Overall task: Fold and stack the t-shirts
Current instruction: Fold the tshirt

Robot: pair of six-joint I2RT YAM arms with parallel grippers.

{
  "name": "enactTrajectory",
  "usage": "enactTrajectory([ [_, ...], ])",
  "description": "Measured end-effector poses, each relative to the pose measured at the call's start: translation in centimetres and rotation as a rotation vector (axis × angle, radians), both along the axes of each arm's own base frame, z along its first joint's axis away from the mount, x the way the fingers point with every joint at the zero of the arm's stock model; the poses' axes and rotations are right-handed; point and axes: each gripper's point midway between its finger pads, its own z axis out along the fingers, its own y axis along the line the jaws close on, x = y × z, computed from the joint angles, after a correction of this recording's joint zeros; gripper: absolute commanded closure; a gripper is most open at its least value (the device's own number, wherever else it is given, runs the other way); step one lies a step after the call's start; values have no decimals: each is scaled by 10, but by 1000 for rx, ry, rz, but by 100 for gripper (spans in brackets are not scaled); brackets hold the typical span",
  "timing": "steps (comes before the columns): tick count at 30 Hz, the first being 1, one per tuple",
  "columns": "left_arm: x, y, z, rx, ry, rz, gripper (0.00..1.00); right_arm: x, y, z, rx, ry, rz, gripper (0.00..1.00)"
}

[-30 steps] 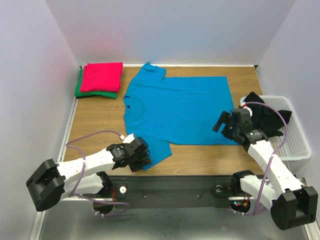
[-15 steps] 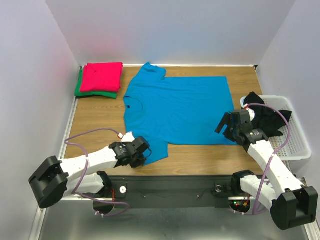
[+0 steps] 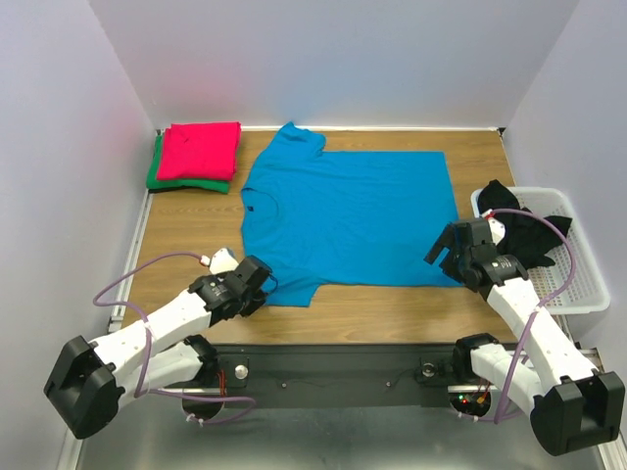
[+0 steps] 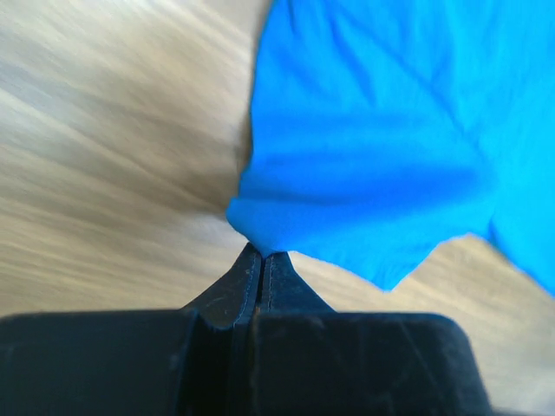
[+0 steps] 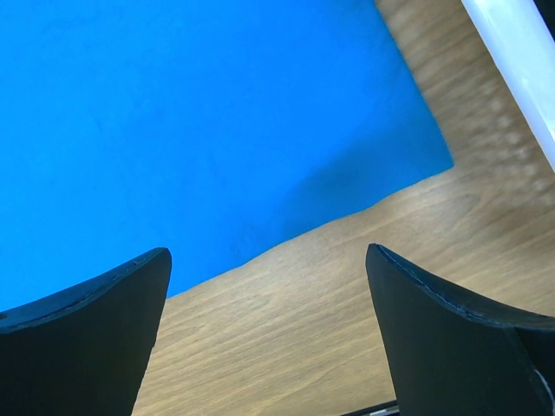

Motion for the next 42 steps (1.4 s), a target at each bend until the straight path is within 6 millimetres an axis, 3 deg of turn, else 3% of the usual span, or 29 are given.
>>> enactTrajectory([
  [6,19,31,-1,59,-13,85,100,-7,-2,-7,14,39,-55,0],
  [10,20,28,0,54,-20,51,100,-10,-2,-11,32,54,-92,0],
  [18,24,19,7,17,-51,3,100,-43,3,-49,102,190,-176,0],
  [21,24,19,7,19,-56,-6,100,-45,-1,-54,96,205,-235,1],
  [25,24,19,7,28,-57,-18,100,-44,-11,-60,60,212,-310,14],
  [29,24,19,7,31,-57,-22,100,-43,-13,-64,60,201,-348,17],
  [33,25,18,8,25,-61,-22,100,-51,-16,-79,48,236,-368,31],
  [42,25,18,11,14,-73,-23,100,-40,-15,-82,57,205,-376,32],
])
